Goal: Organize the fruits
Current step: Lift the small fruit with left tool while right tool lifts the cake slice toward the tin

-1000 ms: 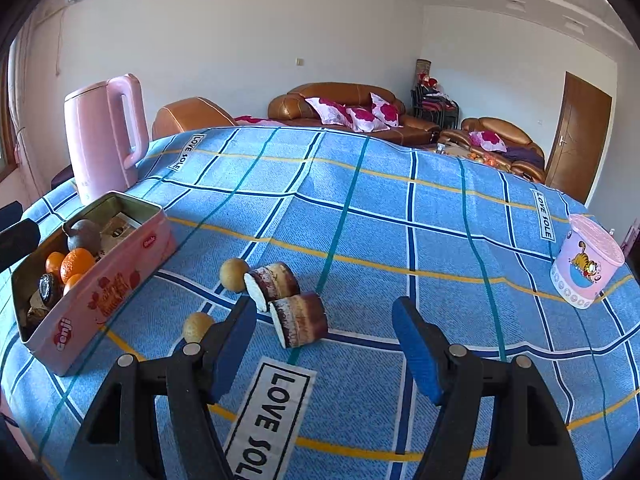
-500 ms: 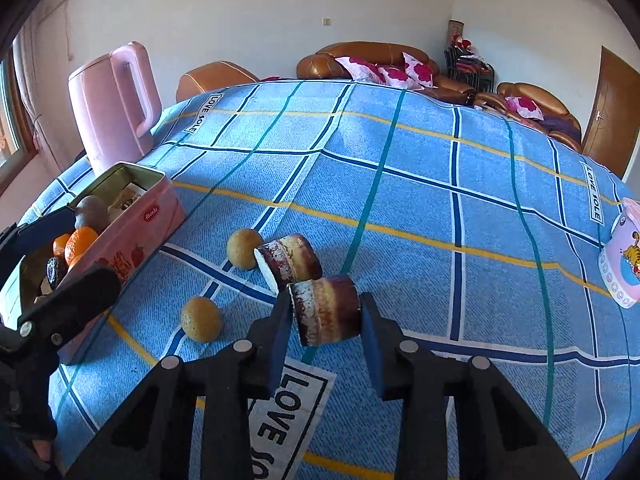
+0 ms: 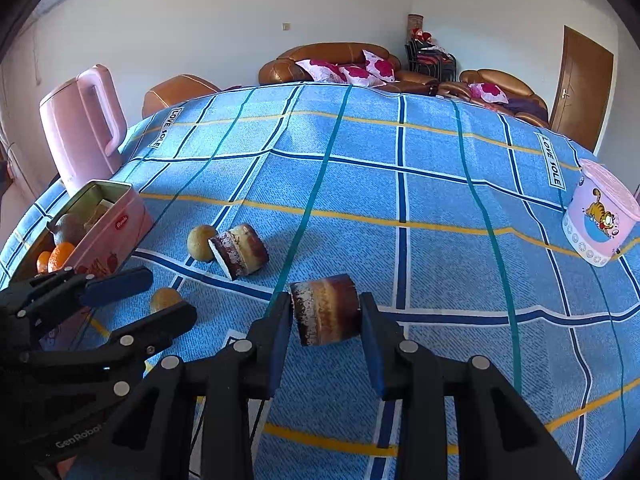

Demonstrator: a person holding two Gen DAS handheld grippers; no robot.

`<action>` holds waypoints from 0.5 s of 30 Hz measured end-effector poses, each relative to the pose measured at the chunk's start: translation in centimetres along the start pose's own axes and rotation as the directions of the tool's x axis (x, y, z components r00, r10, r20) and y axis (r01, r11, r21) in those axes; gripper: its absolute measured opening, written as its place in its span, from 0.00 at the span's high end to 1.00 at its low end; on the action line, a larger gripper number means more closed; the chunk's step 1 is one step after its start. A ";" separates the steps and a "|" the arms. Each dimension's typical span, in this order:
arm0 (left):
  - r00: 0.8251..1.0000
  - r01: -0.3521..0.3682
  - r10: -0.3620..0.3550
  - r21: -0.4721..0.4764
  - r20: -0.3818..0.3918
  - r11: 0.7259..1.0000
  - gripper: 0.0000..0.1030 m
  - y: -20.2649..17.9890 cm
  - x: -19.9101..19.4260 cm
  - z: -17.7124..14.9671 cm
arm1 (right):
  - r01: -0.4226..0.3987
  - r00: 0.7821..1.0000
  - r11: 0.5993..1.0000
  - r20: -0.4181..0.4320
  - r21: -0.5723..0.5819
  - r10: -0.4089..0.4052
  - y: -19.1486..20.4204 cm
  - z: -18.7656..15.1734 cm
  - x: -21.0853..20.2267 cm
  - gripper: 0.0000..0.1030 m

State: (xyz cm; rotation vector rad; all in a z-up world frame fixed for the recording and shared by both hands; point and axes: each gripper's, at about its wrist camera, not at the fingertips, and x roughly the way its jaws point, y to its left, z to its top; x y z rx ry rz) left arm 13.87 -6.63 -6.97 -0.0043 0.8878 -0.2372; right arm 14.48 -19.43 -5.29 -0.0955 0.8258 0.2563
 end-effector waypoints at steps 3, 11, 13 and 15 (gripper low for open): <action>1.000 0.005 -0.005 -0.002 0.005 1.000 0.72 -0.1 -0.2 -0.1 | -0.022 1.000 1.000 0.007 0.001 0.022 0.0 0.0 -0.1 0.66; 0.997 -0.025 0.026 -0.013 0.079 1.000 0.72 0.2 -1.6 -0.2 | -0.066 0.996 0.998 0.065 -0.019 0.067 0.2 -0.1 -1.2 0.66; 0.995 -0.025 0.027 -0.015 0.096 1.000 0.72 0.3 -1.9 -0.2 | -0.077 0.994 0.997 0.081 -0.027 0.079 0.3 -0.2 -1.5 0.66; 0.993 -0.031 0.032 -0.016 0.112 0.999 0.72 0.4 -2.2 -0.2 | -0.082 0.992 0.996 0.094 -0.033 0.084 0.3 -0.3 -1.8 0.66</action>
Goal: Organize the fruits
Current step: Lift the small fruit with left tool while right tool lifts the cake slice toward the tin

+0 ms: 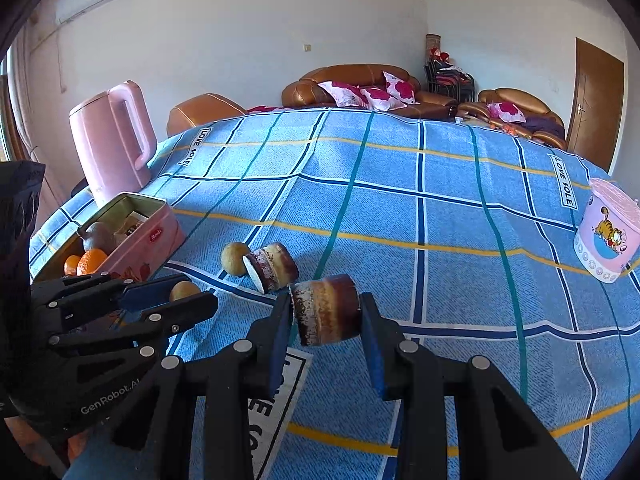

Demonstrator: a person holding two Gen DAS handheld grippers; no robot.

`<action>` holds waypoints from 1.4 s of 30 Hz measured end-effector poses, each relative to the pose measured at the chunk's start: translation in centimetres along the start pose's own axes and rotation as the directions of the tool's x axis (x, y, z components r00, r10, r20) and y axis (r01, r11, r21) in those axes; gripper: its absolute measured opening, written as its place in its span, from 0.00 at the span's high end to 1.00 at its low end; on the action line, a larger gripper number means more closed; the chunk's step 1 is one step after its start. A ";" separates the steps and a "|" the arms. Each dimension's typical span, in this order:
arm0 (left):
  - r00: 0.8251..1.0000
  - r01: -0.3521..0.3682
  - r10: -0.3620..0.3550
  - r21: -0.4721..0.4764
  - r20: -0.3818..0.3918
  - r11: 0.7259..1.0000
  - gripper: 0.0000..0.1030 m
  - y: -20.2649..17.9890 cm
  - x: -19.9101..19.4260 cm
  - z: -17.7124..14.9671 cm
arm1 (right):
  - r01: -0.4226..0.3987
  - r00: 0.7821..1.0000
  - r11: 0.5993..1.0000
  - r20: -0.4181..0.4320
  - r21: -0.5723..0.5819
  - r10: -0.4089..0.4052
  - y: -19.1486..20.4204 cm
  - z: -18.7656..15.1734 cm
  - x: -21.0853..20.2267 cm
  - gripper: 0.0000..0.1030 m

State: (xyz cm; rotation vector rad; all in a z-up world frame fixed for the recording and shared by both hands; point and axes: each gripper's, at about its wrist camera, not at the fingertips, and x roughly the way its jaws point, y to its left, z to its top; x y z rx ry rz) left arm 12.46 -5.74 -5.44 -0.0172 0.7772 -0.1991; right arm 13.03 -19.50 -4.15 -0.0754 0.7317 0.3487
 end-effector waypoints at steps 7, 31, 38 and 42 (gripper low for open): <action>0.998 -0.023 0.023 -0.001 0.054 1.000 0.72 0.0 -0.9 0.0 | -0.008 0.999 1.000 0.035 -0.011 0.008 0.2 0.0 -0.6 0.66; 0.985 -0.063 0.063 -0.005 0.158 0.998 0.72 0.0 -2.9 -0.2 | -0.014 0.992 0.999 0.127 -0.034 0.018 0.6 -0.3 -2.3 0.66; 0.982 -0.069 0.070 -0.010 0.178 0.998 0.72 0.0 -3.2 -0.4 | -0.012 0.989 0.999 0.144 -0.037 0.017 0.6 -0.4 -2.7 0.66; 0.979 -0.073 0.074 -0.011 0.191 0.997 0.72 0.0 -3.5 -0.4 | -0.011 0.987 0.999 0.158 -0.038 0.017 0.6 -0.3 -2.9 0.66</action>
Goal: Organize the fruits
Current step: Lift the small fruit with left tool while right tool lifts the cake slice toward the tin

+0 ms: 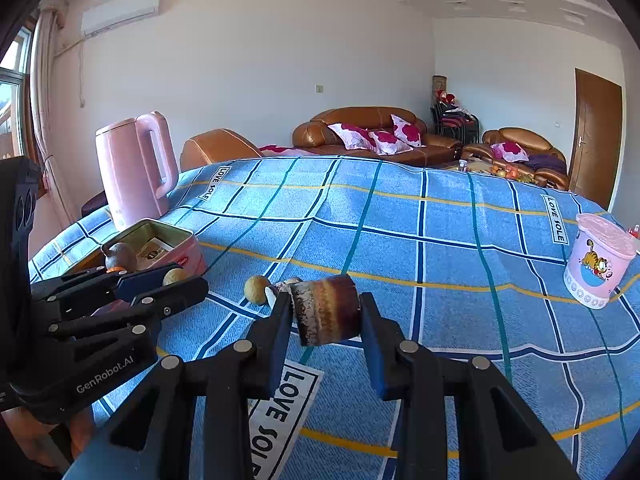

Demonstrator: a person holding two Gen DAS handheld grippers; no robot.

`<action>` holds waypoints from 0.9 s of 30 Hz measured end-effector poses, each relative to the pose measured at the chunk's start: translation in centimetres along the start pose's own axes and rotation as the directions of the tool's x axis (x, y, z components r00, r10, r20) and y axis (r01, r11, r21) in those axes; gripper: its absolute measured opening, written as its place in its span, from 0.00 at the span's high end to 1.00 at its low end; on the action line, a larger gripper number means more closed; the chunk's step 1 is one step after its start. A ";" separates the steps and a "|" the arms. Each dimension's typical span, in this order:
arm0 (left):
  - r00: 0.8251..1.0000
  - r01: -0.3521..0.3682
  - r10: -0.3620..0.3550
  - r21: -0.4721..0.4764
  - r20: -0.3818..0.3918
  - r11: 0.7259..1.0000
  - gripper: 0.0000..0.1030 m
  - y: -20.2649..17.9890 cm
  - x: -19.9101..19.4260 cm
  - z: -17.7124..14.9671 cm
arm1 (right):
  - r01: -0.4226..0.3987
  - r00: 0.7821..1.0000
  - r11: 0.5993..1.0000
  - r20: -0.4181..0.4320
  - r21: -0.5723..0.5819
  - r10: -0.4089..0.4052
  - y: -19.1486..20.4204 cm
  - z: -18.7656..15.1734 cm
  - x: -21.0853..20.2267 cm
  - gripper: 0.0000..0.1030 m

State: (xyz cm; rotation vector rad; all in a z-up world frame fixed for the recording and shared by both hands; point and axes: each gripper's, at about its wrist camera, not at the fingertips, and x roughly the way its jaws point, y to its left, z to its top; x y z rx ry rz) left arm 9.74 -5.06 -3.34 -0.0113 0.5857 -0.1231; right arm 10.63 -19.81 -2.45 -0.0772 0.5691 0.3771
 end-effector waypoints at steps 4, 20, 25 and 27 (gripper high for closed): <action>1.000 -0.005 0.005 0.002 0.014 1.000 0.72 0.0 -0.3 0.0 | 0.002 1.000 1.000 0.010 -0.001 -0.002 0.0 0.0 -0.2 0.65; 0.997 -0.024 0.024 0.005 0.070 1.000 0.72 -0.1 -1.3 -0.1 | 0.006 0.999 1.000 0.054 -0.007 -0.006 0.2 0.0 -0.9 0.65; 0.996 -0.028 0.028 0.001 0.088 1.000 0.72 -0.1 -1.6 -0.1 | 0.008 0.997 1.000 0.075 -0.008 -0.008 0.1 -0.1 -1.3 0.65; 0.995 -0.030 0.030 0.004 0.094 1.000 0.72 -0.1 -1.8 -0.1 | 0.009 0.997 1.000 0.083 -0.009 -0.008 0.2 -0.1 -1.4 0.65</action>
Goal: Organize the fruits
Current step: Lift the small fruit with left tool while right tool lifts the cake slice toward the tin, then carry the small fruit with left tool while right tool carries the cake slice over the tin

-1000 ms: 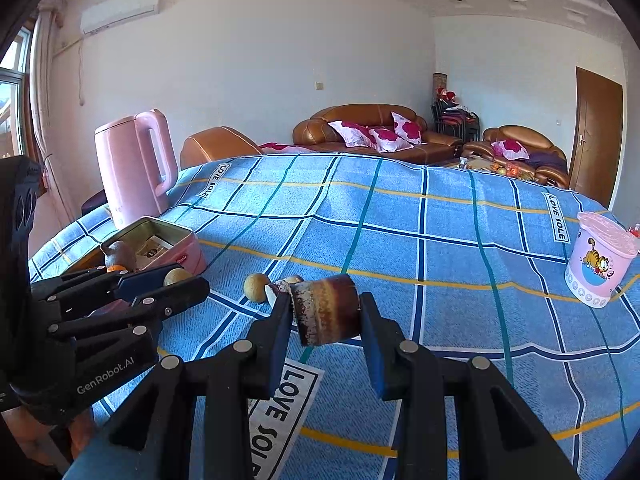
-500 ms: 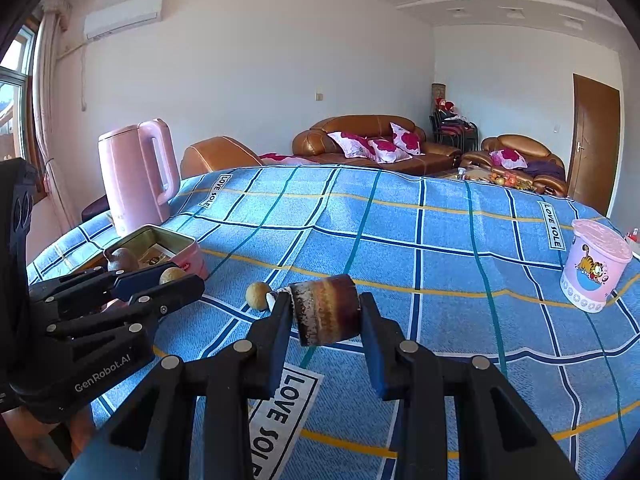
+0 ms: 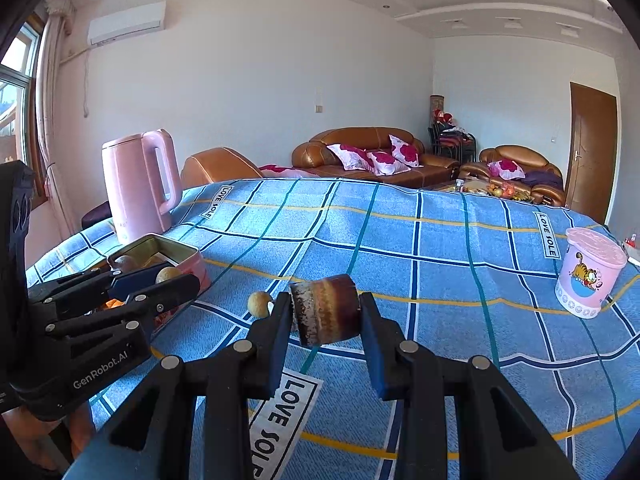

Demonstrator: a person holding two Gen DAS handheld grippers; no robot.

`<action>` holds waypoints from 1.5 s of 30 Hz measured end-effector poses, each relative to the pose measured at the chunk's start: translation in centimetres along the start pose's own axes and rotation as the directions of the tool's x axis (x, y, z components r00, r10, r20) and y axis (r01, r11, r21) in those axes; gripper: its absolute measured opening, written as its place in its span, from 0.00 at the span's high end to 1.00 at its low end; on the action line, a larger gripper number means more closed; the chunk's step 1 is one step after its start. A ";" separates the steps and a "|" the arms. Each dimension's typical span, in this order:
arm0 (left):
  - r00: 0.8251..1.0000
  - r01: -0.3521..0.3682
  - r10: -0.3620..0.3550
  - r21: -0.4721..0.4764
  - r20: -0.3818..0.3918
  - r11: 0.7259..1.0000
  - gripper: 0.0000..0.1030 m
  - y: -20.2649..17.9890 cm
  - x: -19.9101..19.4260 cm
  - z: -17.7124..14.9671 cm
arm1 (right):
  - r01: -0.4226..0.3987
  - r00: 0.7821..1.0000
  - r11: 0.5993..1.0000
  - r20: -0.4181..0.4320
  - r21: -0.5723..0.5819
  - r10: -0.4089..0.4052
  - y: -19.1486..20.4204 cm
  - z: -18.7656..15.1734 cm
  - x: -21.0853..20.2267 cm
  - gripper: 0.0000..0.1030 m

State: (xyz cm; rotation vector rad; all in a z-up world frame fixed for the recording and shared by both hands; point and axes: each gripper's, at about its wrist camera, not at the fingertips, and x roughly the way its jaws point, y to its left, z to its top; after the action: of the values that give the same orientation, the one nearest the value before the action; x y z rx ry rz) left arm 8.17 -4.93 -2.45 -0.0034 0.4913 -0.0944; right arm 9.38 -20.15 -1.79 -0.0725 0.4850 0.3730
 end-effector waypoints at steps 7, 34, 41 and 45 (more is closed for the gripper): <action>1.000 -0.005 0.005 0.006 0.024 1.000 0.72 -0.1 -0.4 0.0 | 0.001 1.000 1.000 0.025 -0.005 0.000 -0.1 0.0 -0.5 0.65; 0.994 -0.019 0.017 0.024 0.104 1.000 0.72 -0.4 -1.9 -0.2 | -0.001 0.993 0.999 0.120 -0.033 0.005 0.4 -0.1 -2.3 0.65; 0.995 -0.016 0.014 0.023 0.096 1.000 0.72 -0.3 -1.9 -0.2 | 0.002 0.995 0.999 0.101 -0.038 0.001 0.8 0.0 -1.9 0.65; 0.996 -0.016 0.015 0.016 0.083 1.000 0.72 0.3 -2.1 -0.4 | -0.004 0.996 0.998 0.094 -0.061 0.010 1.7 0.0 -1.7 0.65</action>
State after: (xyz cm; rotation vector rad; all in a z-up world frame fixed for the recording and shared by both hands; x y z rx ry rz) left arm 6.12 -4.42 -1.80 0.0127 0.4075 -0.0829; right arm 7.37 -19.15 -0.92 -0.1118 0.3811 0.3966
